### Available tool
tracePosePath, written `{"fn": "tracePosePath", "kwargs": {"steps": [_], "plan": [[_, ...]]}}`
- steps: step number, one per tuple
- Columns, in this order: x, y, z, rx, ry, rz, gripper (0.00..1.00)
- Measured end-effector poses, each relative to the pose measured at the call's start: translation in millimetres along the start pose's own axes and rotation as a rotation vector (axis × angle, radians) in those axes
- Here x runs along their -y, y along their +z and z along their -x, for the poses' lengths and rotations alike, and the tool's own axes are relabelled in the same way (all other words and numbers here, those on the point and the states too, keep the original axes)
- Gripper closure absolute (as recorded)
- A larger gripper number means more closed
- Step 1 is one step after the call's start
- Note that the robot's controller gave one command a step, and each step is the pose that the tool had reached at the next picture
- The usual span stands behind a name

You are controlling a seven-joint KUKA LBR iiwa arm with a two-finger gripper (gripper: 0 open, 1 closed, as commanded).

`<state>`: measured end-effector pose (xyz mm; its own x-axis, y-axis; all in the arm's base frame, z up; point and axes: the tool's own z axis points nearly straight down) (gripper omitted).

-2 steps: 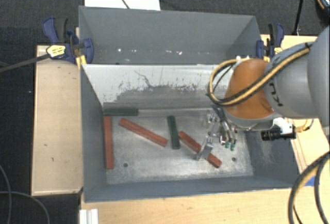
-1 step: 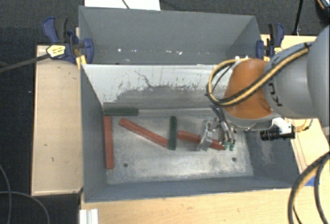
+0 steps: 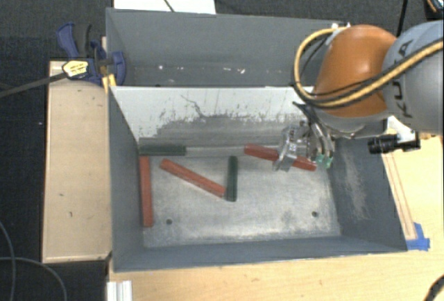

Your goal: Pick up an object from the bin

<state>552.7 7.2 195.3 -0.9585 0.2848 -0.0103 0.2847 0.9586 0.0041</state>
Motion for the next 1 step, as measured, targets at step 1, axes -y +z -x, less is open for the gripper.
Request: {"fn": "tracePosePath", "kwargs": {"steps": [1], "plan": [[5.9,-152.7,23.7,0.002,-0.329,-0.001,1.00]]}}
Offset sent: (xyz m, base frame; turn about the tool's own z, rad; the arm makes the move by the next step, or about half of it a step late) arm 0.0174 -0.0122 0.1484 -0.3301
